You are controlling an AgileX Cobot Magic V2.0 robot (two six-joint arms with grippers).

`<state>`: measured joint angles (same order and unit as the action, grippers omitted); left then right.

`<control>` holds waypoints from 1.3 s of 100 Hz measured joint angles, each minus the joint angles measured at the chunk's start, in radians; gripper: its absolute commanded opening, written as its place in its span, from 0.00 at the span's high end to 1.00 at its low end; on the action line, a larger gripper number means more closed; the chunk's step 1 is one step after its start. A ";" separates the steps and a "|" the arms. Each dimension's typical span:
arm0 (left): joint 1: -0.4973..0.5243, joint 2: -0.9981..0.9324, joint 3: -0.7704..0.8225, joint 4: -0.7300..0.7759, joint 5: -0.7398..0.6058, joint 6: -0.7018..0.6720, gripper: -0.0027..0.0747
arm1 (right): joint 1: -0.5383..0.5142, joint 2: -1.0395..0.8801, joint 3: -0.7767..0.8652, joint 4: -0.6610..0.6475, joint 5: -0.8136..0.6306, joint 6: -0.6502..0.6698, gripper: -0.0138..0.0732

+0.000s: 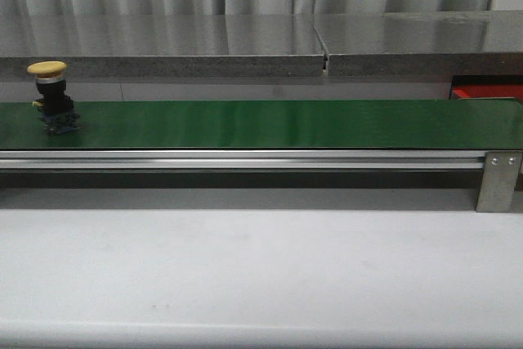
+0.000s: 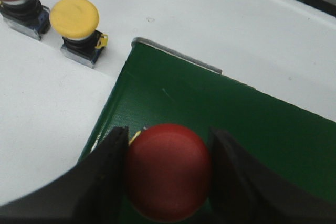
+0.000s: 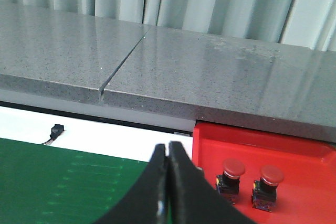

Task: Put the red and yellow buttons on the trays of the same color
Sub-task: 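Set the red button on the belt behind the yellow one and release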

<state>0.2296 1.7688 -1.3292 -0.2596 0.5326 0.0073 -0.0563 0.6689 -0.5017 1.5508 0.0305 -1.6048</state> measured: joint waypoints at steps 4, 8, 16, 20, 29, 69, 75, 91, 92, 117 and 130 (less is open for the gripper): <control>0.000 0.011 0.000 -0.002 0.000 0.000 0.99 | 0.000 0.000 0.000 0.000 0.000 0.000 0.92; 0.000 0.017 0.002 -0.003 0.000 0.000 0.99 | 0.000 0.000 0.000 0.000 0.000 0.000 0.92; -0.001 0.026 0.002 -0.010 -0.006 0.002 0.97 | 0.000 0.000 0.000 0.000 0.000 0.000 0.92; -0.001 0.026 0.002 -0.012 -0.006 0.004 0.92 | 0.000 0.000 0.000 0.000 0.000 0.000 0.92; -0.002 0.026 0.002 -0.019 -0.006 0.019 0.71 | 0.000 0.000 0.000 0.000 0.000 0.000 0.92; -0.046 0.023 0.002 -0.017 -0.008 0.069 0.14 | 0.000 0.000 0.000 0.000 0.000 0.000 0.92; -0.064 0.005 0.002 -0.013 -0.011 0.076 0.14 | 0.000 0.000 0.000 0.000 0.000 0.000 0.92; -0.116 -0.089 0.002 -0.005 -0.033 0.099 0.14 | 0.000 0.000 0.000 0.000 0.000 0.000 0.92; -0.118 -0.095 0.002 -0.005 -0.032 0.099 0.14 | 0.000 0.000 0.000 0.000 0.000 0.000 0.92; -0.200 -0.327 0.089 0.006 -0.057 0.142 0.14 | 0.000 0.000 0.000 0.000 0.000 0.000 0.92; -0.206 -0.486 0.224 0.006 -0.109 0.142 0.17 | 0.000 0.000 0.000 0.000 0.000 0.000 0.92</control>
<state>0.0239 1.2823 -1.1054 -0.2535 0.4232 0.1494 -0.0563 0.6689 -0.5017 1.5508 0.0305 -1.6048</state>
